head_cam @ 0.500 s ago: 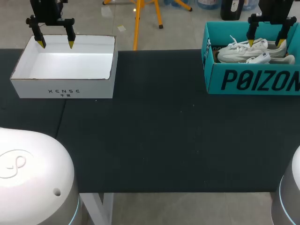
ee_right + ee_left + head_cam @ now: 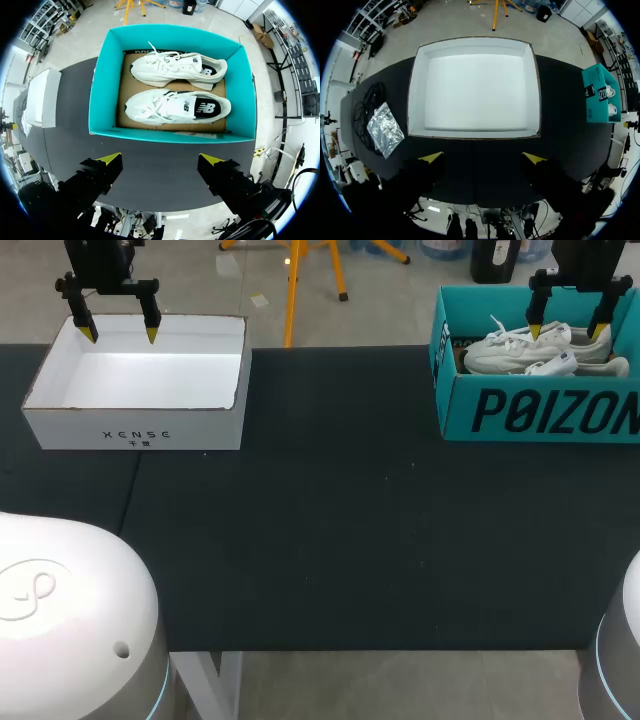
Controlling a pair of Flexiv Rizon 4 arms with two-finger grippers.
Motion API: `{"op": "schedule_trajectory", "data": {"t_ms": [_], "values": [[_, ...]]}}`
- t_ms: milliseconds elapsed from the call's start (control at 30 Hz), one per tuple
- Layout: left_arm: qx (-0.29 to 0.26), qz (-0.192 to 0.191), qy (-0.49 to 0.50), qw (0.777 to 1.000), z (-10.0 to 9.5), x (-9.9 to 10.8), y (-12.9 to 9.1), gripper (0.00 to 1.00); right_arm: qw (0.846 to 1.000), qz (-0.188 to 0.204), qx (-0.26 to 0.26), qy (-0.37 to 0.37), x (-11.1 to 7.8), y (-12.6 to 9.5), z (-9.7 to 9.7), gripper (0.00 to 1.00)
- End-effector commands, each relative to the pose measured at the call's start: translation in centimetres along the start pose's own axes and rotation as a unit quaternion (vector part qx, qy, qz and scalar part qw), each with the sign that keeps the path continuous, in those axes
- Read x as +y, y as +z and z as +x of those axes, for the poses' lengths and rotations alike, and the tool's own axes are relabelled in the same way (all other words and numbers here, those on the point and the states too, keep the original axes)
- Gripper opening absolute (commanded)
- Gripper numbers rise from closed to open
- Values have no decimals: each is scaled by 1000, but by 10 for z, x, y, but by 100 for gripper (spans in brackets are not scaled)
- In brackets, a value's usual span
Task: Take the shoe out of the shoebox, open the shoe tongue, remove and reinsert the insole, then place the shoe into the shoebox
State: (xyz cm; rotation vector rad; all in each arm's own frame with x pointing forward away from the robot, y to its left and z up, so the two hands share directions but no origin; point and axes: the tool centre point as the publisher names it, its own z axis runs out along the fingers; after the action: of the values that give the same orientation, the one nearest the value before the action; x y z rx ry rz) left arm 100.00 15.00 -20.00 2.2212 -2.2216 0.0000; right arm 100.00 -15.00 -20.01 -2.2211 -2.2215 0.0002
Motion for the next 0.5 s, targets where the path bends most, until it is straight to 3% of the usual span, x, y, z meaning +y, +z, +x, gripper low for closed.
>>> {"op": "schedule_trajectory", "data": {"t_ms": [33,233,500], "values": [[0,0,0,1000,0,0,0,100,1000,0,0,0,0,0,0,100],[0,0,0,1000,0,0,0,100,1000,-3,-2,6,6,1,-5,100],[0,0,0,1000,0,0,0,100,999,-22,-37,19,27,22,-46,100]]}}
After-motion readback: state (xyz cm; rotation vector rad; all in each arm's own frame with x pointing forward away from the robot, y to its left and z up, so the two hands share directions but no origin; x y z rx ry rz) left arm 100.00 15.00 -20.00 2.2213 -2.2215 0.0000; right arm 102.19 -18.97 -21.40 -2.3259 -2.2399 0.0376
